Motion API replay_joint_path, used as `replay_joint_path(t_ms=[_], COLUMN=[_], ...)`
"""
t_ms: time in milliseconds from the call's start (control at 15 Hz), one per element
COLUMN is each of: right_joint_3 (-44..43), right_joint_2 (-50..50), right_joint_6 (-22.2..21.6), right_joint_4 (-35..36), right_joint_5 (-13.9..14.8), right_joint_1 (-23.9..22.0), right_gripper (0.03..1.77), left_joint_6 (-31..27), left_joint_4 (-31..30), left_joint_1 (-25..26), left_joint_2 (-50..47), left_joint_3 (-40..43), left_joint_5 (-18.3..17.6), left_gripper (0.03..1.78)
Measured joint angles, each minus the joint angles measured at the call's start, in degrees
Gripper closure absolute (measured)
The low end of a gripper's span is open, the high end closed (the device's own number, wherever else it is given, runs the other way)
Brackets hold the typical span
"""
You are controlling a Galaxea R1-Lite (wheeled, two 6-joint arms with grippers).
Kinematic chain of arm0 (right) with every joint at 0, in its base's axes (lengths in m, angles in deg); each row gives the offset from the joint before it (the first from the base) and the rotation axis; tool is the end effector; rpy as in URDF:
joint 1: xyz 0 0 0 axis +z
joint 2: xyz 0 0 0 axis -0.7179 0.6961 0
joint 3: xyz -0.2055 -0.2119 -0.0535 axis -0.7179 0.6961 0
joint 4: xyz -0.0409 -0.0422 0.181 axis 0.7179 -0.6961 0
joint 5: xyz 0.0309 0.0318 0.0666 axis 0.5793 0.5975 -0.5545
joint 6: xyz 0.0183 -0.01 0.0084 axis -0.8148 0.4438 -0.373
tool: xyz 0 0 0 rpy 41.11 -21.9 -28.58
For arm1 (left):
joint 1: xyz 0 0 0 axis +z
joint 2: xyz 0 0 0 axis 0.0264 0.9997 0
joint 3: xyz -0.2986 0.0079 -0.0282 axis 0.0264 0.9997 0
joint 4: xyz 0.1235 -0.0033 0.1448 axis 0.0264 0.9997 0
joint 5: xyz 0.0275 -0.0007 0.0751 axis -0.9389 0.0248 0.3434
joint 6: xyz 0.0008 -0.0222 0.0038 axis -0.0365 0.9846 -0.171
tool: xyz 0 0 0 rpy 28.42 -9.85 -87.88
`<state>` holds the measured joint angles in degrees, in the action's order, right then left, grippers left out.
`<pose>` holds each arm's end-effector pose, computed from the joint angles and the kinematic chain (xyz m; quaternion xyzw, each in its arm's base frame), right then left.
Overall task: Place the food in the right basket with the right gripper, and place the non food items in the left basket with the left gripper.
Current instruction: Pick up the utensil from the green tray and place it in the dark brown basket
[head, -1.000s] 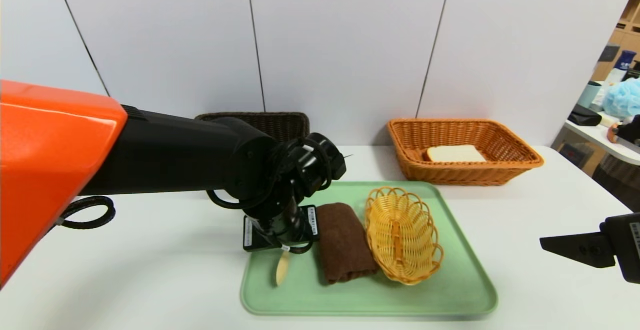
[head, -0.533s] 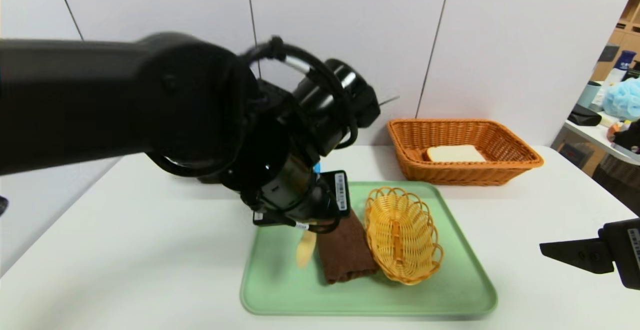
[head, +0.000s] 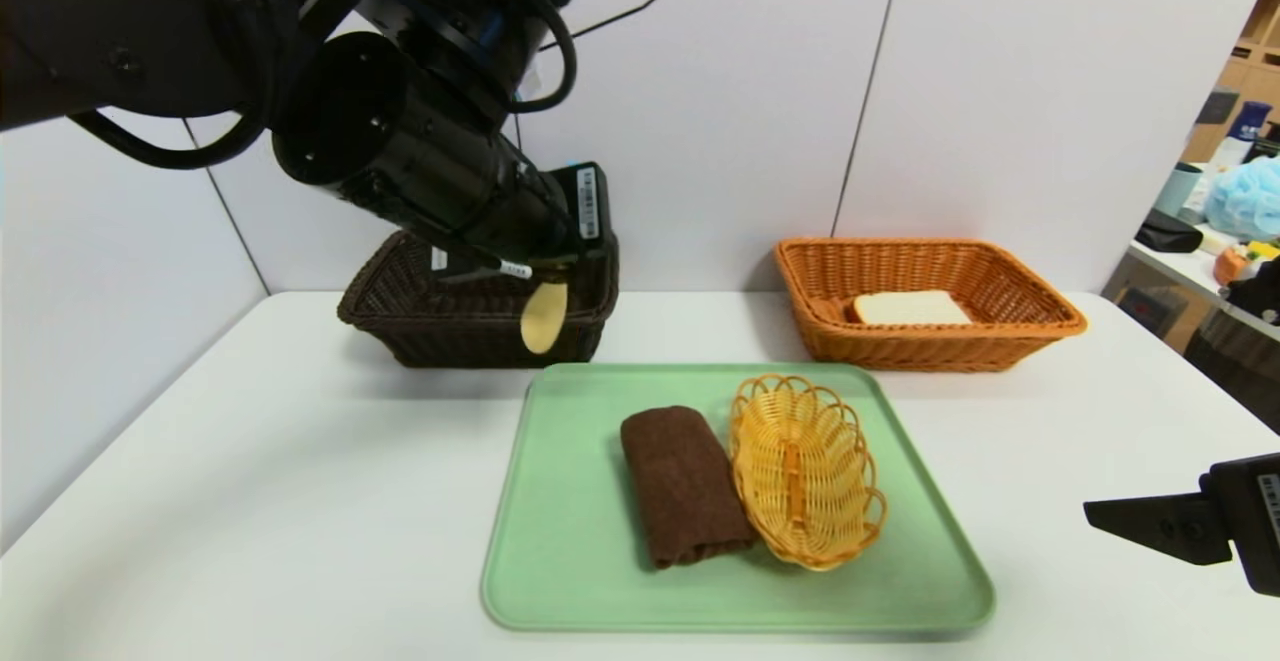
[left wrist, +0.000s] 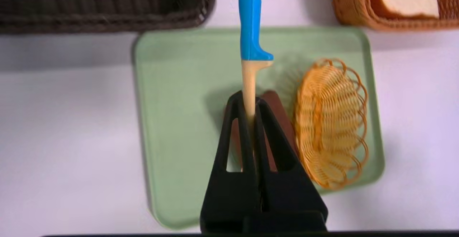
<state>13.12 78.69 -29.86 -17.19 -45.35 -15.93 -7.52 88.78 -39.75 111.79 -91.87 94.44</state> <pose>0.1195 0.0608 0.2514 -0.0413 0.4148 0.0298 0.9085 0.2515 -0.2130 0.3181 -0.1163 0.3425 -0.1208 0.9244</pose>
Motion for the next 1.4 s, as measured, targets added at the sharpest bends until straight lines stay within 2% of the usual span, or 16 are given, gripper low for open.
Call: replay_joint_path(t_ms=[267, 533, 733, 1000, 1400], right_joint_3=[-0.55, -2.30, -3.50, -4.77, -4.02], right_joint_2=[-0.02, -0.06, -0.06, -0.02, -0.74], right_joint_6=[-0.09, -0.05, 0.00, 0.02, 0.02], right_joint_4=[0.28, 0.28, 0.26, 0.30, 0.21], right_joint_5=[0.00, 0.06, 0.06, 0.04, 0.00], right_joint_1=[-0.05, -0.51, -1.57, -3.88, -4.60], right_gripper=[0.10, 0.10, 0.10, 0.10, 0.10], left_joint_6=[-5.32, -6.02, -9.95, -16.14, -16.14], left_joint_4=[-7.63, -11.79, -16.02, -22.87, -24.44], left_joint_1=[10.73, 18.36, 23.05, 26.03, 26.97], left_joint_2=[2.40, 8.52, 14.14, 19.14, 22.20], left_joint_3=[-0.05, -0.05, -0.05, -0.22, -0.41], left_joint_5=[0.06, 0.26, 1.11, 2.90, 3.19], left_gripper=[1.73, 1.73, 1.73, 1.73, 1.73])
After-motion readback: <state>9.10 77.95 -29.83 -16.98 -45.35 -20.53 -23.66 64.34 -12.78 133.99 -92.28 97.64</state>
